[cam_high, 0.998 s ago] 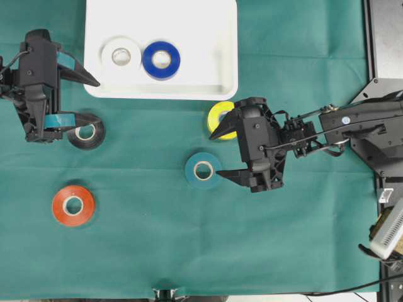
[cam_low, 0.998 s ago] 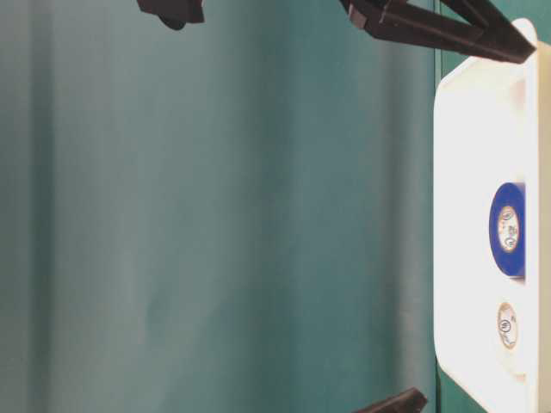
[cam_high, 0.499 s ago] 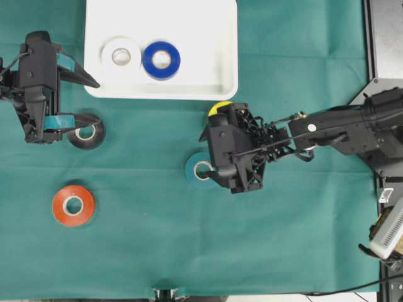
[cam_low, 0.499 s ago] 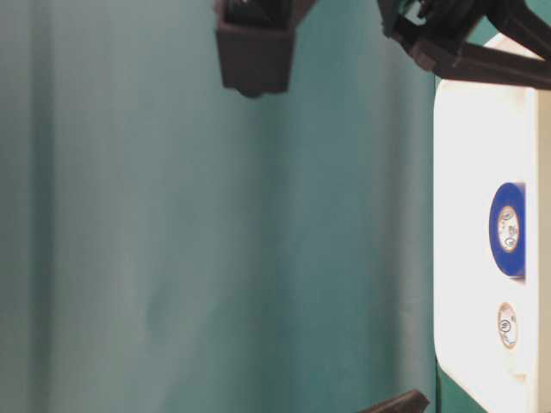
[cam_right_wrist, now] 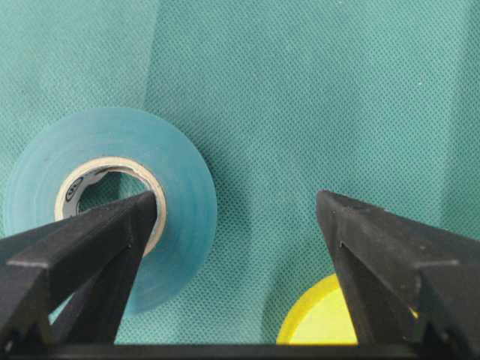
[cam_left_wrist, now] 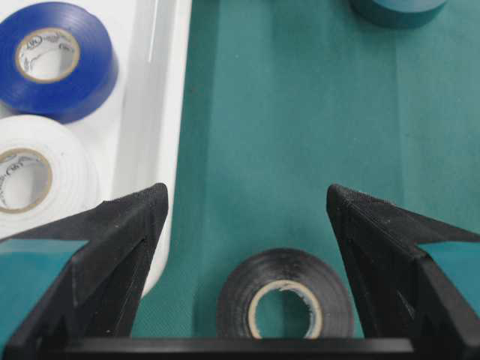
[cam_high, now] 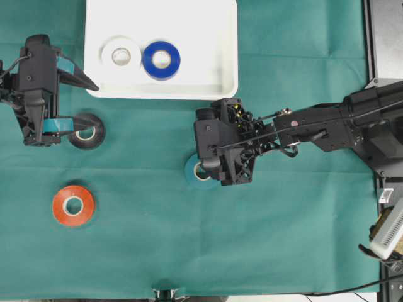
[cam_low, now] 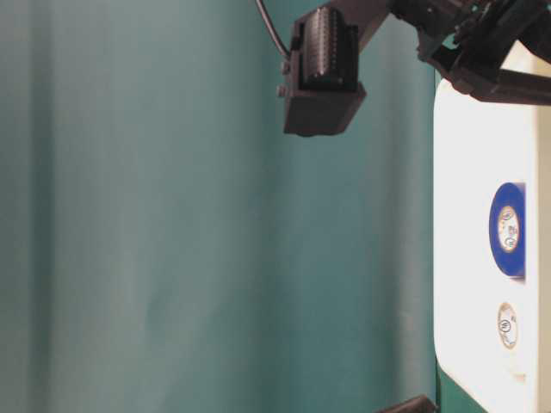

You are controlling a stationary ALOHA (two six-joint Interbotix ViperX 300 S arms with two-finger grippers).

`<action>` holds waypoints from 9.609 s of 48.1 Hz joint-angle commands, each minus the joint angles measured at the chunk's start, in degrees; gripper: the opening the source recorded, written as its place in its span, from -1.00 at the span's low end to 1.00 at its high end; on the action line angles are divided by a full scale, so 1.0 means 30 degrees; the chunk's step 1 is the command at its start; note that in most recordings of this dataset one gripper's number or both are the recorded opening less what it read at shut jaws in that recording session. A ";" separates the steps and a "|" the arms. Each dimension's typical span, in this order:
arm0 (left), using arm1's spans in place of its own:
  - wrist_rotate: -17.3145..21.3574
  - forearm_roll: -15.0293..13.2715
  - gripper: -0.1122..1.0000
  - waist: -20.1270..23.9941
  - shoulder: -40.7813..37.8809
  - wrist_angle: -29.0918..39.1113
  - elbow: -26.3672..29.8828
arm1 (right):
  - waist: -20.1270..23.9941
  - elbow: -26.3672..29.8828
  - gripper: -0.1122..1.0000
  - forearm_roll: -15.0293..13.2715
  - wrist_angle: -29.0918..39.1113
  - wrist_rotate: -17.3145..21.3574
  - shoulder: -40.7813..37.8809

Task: Put the tape alternately from left to right into the white case.
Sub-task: 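Move the right gripper to the teal roll and grasp its hole, then lift the teal roll and carry it into the tray, then release the teal roll and move the right gripper over the yellow roll, then lower the left gripper onto the black roll and grasp its hole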

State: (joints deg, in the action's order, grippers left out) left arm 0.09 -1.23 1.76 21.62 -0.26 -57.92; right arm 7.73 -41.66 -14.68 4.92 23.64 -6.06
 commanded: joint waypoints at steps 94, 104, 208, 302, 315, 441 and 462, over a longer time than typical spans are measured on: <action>-0.0029 -0.0029 0.73 -0.0059 0.0205 -0.0205 0.0029 | -0.3750 0.0352 -0.79 -0.0205 0.2285 -0.0117 0.3867; -0.0029 -0.0029 0.73 -0.0059 0.0205 -0.0205 0.0029 | -0.5537 0.0439 -0.79 -0.1260 0.2373 -0.0117 0.3867; 0.0000 -0.0029 0.73 -0.0059 0.0146 -0.0205 0.0176 | -1.0254 0.1582 0.50 -0.2432 0.0762 -0.0117 0.2139; -0.0615 -0.0059 0.73 -0.2109 0.0264 0.1875 -0.0498 | -0.3340 -0.4014 0.50 -0.2432 -0.1758 -0.0088 0.7910; -0.0879 -0.0059 0.73 -0.2842 0.0469 0.3018 -0.0791 | -0.3340 -0.4043 0.50 -0.2432 -0.1758 -0.0088 0.7910; 0.0498 -0.0029 0.63 -0.2959 -0.5713 -0.0234 -0.0059 | -0.3311 -0.4395 0.50 -0.2373 -0.1787 0.0029 0.7793; 0.0439 -0.0059 -0.34 -0.3135 -0.5479 0.0205 0.0059 | -0.3311 -0.4453 0.50 -0.2373 -0.1787 0.0029 0.7793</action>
State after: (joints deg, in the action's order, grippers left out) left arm 1.23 -1.32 -7.29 4.22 0.09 -58.80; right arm -2.37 -55.46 -21.88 0.09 23.64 16.88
